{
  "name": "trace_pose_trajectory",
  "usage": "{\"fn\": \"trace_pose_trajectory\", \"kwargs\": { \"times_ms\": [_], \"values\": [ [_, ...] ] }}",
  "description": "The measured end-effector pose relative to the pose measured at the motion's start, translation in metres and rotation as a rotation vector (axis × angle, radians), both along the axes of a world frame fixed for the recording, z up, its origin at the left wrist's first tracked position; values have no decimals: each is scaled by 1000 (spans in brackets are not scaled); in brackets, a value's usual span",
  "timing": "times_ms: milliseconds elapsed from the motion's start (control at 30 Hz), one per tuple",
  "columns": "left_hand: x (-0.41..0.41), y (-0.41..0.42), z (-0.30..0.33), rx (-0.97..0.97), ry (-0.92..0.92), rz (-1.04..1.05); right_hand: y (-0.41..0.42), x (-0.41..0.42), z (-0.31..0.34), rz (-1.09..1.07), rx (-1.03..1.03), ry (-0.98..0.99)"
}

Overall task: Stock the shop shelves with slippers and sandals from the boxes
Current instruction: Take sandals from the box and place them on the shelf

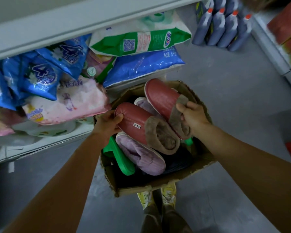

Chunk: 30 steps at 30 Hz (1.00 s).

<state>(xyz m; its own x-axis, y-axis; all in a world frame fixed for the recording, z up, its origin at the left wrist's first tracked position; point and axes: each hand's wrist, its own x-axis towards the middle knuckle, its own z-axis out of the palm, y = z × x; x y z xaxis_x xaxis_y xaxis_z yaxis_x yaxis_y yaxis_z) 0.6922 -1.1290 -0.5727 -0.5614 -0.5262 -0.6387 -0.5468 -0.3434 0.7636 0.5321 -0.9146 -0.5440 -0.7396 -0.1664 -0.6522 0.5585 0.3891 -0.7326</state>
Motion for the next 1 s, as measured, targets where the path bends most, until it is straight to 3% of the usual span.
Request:
{"fn": "trace_pose_trajectory", "kwargs": {
  "times_ms": [133,267,500,700,833,1000],
  "values": [
    [9,-1,25,11,16,26,-12,17,16,260,51,-20],
    [23,5,49,23,34,92,-24,29,40,331,-5,-47],
    [49,24,99,70,144,197,-46,45,82,146,-229,-137],
    [74,43,142,120,182,202,-62,57,128,139,-261,48],
    [91,48,178,75,93,176,-62,60,166,326,-216,155],
    [118,21,225,-14,175,318,-68,71,220,672,-236,252]
  ]
}}
